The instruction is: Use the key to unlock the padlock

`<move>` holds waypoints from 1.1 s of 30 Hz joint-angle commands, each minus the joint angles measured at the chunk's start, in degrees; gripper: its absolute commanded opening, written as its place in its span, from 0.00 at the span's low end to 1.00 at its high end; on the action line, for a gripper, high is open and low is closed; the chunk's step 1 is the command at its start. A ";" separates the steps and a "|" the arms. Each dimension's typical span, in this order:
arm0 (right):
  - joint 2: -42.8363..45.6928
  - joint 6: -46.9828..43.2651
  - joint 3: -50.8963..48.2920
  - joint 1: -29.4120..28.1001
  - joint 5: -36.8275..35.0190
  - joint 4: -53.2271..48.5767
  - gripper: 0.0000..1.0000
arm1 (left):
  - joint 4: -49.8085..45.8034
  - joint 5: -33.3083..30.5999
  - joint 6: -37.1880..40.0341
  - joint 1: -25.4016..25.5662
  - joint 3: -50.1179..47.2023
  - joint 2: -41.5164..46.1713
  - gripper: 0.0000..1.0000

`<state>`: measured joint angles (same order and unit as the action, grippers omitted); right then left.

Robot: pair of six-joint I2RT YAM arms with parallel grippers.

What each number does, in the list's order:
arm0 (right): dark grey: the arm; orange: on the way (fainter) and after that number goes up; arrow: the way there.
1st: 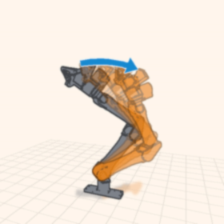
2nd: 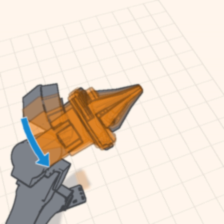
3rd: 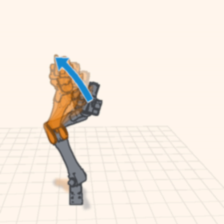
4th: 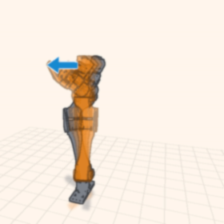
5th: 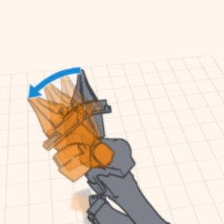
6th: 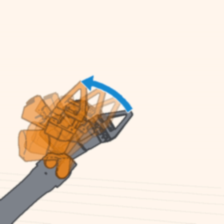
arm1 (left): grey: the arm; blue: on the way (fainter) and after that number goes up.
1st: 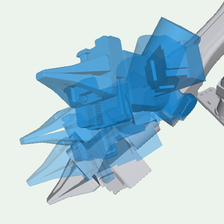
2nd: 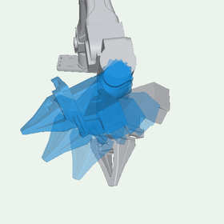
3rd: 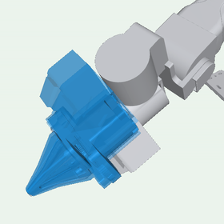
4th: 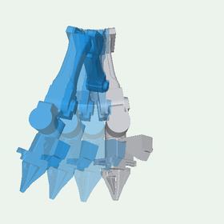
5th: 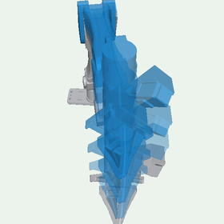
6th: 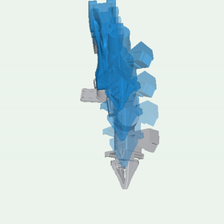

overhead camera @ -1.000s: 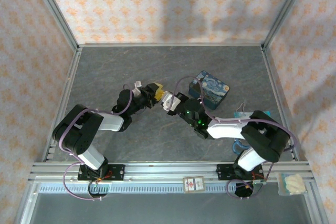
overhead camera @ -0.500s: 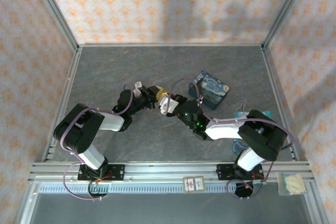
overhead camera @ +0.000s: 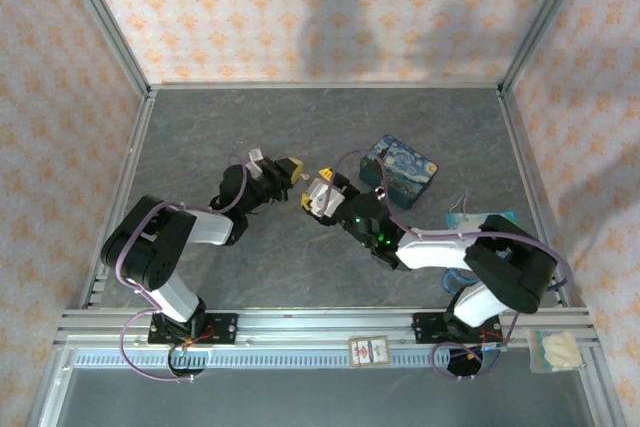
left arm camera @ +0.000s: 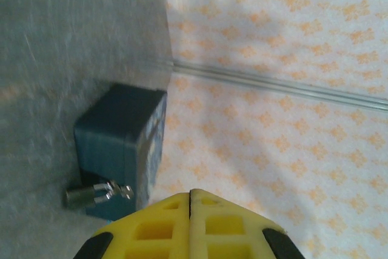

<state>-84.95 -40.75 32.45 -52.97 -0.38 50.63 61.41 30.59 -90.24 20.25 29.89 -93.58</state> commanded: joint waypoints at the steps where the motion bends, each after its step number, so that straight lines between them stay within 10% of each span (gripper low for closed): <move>1: 4.98 13.72 -0.30 1.63 0.68 -3.04 0.65 | -5.24 0.02 10.17 -2.00 2.85 2.06 0.00; 7: 7.10 37.60 8.94 10.02 -3.40 -23.67 0.66 | -15.71 0.35 26.78 -2.58 7.85 4.81 0.00; 15: 9.22 59.04 17.54 22.45 -10.71 -49.75 0.73 | -4.68 4.88 38.90 -2.50 5.92 10.16 0.00; 17: 10.39 61.77 16.95 24.82 -10.92 -52.44 1.00 | -1.73 6.25 39.80 -2.48 5.36 10.87 0.00; 33: 10.69 75.75 7.12 41.62 2.70 -54.44 0.95 | -10.07 0.70 43.08 -2.41 5.15 12.81 0.00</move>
<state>-73.73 32.23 39.75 -12.47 0.14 -3.53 51.55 32.40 -47.90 17.74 35.90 -82.52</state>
